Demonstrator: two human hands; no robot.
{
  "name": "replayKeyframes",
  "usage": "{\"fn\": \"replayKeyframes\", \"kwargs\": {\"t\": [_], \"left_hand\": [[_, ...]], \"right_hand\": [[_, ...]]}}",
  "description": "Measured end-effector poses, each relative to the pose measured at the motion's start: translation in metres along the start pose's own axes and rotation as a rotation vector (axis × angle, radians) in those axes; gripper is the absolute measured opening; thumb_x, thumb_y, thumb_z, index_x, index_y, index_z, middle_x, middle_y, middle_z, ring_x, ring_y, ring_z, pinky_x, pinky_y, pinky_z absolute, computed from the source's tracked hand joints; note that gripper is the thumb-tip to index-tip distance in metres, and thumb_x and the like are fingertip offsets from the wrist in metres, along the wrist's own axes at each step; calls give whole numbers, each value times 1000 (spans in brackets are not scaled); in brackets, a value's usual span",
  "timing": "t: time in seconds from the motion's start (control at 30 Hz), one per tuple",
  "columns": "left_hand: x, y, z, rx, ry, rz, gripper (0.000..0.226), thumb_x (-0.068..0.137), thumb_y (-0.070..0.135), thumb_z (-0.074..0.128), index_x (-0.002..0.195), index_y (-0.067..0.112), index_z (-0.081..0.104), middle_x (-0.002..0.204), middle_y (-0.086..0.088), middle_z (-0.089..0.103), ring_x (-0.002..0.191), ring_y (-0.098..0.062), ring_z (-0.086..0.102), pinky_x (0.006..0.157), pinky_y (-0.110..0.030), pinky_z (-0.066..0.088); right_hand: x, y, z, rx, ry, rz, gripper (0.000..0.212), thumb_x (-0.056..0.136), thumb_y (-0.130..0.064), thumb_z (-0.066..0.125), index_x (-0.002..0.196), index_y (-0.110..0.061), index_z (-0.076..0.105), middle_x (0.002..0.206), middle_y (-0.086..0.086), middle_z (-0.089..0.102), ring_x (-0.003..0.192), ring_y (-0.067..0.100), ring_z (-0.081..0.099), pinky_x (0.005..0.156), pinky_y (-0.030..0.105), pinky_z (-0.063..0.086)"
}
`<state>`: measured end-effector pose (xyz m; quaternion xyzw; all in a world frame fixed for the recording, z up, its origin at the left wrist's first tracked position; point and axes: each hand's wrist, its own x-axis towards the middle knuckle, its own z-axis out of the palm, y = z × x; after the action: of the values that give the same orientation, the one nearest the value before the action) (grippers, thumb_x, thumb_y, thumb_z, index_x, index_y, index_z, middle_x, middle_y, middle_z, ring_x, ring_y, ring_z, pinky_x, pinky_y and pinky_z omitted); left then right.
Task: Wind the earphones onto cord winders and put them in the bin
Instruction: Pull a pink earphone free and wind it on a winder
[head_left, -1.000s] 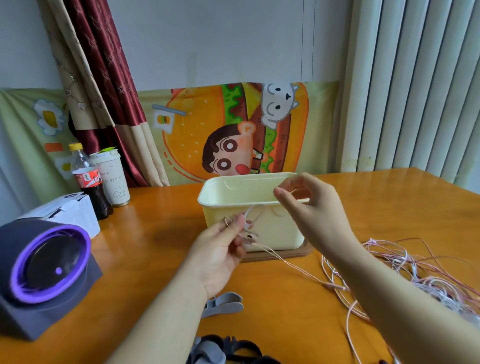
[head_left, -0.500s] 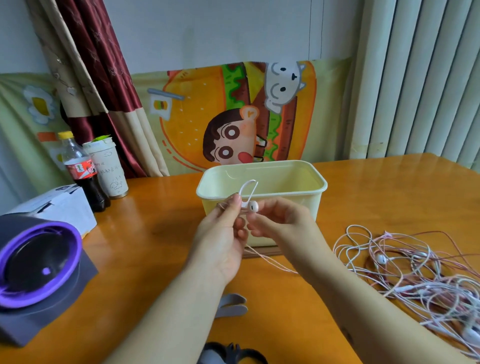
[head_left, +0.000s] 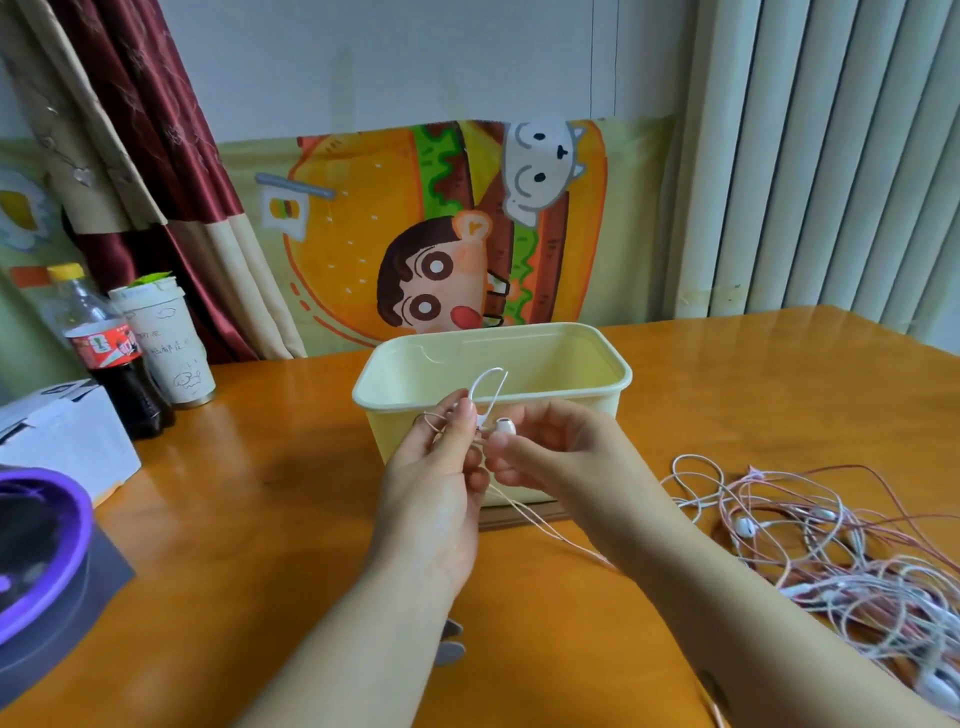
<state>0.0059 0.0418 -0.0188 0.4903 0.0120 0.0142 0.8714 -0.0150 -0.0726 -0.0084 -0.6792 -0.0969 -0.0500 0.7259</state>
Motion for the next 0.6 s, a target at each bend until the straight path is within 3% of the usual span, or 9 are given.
{"fn": "replayKeyframes", "kwargs": {"t": [0.2, 0.33, 0.5, 0.6], "left_hand": [[1, 0, 0, 9, -37, 24, 27, 92, 23, 59, 117, 15, 67, 89, -7, 66, 59, -4, 57, 50, -14, 46], [-1, 4, 1, 15, -161, -3, 33, 94, 30, 55, 121, 15, 65, 84, -1, 67, 64, -3, 61, 59, -16, 50], [0, 10, -2, -6, -270, -70, 23, 94, 12, 54, 113, 15, 66, 81, 3, 70, 68, -3, 66, 59, -16, 51], [0, 10, -3, 33, -267, -71, 25, 94, 10, 53, 115, 17, 66, 84, 4, 72, 73, -2, 67, 69, -19, 51]], "right_hand": [[1, 4, 1, 287, -31, 108, 5, 85, -2, 63, 88, 0, 66, 76, 8, 72, 69, 12, 69, 68, 18, 55], [1, 3, 2, 514, -43, 178, 15, 80, -9, 63, 89, 2, 68, 79, 13, 71, 68, 14, 70, 65, 19, 56], [4, 4, 1, 728, 5, 255, 14, 82, -8, 62, 86, 0, 72, 78, 11, 72, 65, 14, 70, 67, 20, 58], [5, 5, 1, 726, 10, 246, 13, 79, -8, 63, 83, -2, 75, 79, 10, 72, 66, 12, 70, 70, 20, 57]]}}
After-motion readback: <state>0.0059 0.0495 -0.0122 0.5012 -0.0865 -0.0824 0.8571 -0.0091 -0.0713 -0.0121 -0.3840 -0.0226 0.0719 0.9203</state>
